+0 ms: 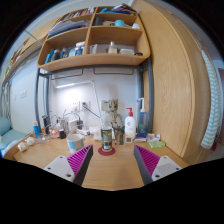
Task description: Pour water
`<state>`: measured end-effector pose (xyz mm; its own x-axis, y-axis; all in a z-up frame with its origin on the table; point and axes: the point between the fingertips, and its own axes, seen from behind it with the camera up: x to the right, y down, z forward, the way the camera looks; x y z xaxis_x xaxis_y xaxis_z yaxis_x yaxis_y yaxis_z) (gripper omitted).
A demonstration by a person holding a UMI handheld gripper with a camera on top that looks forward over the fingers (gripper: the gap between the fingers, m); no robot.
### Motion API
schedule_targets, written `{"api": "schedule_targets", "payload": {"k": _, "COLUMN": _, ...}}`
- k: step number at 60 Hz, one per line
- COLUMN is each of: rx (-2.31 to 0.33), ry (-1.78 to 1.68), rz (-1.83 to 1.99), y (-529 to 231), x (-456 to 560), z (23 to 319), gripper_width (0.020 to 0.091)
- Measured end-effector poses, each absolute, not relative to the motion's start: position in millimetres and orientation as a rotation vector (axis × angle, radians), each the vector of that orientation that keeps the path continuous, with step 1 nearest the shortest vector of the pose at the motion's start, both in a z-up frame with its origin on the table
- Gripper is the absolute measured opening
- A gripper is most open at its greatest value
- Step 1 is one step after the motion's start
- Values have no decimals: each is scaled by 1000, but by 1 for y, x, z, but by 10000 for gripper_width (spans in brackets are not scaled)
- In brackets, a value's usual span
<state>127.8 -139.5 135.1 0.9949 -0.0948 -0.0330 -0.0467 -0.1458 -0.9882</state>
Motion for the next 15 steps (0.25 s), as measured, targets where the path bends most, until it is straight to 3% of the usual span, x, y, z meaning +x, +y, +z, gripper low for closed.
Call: {"api": "schedule_targets", "payload": {"k": 15, "rx": -1706, "ry": 122, "rz": -52, "y": -138, "x": 129, "z": 137, "gripper_width": 840}}
